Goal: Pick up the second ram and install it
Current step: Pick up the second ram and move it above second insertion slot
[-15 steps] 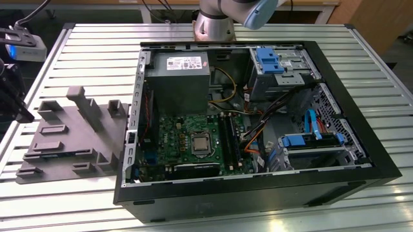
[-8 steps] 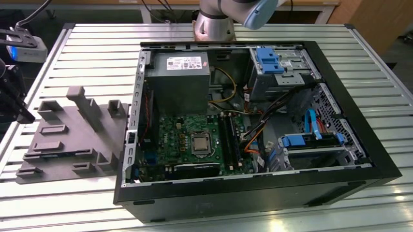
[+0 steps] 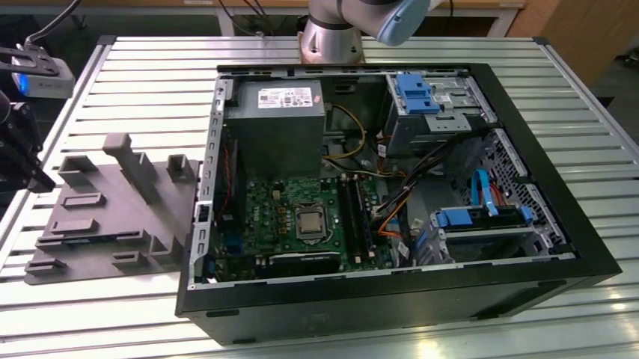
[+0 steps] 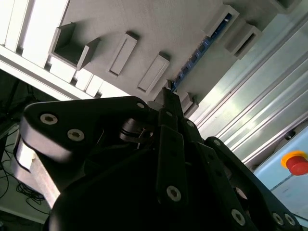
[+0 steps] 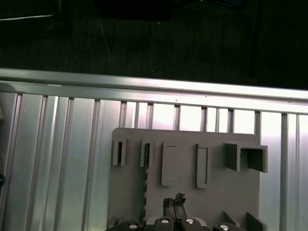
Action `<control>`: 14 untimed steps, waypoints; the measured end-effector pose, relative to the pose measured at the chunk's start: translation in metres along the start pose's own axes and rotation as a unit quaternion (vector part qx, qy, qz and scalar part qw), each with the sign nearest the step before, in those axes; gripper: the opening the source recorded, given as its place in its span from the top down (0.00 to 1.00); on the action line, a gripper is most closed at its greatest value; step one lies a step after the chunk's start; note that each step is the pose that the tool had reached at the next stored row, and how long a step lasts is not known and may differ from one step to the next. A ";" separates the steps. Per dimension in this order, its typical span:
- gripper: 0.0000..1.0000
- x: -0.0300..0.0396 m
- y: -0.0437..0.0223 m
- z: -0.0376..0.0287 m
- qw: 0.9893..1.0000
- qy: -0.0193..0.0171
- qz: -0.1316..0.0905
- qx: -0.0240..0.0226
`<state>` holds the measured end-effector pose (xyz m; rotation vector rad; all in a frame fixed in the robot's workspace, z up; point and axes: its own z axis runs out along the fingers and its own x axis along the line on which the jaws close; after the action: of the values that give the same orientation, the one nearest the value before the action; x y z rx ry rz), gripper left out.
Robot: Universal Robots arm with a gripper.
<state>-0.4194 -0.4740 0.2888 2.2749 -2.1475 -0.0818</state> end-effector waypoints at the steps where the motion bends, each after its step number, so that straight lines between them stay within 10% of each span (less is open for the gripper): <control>1: 0.89 0.0000 0.0000 0.0003 1.000 0.000 0.000 0.000; 14: 0.89 0.0001 -0.0002 0.0043 1.000 0.000 -0.006 0.000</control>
<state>-0.4194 -0.4740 0.2845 2.2876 -2.1334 -0.0817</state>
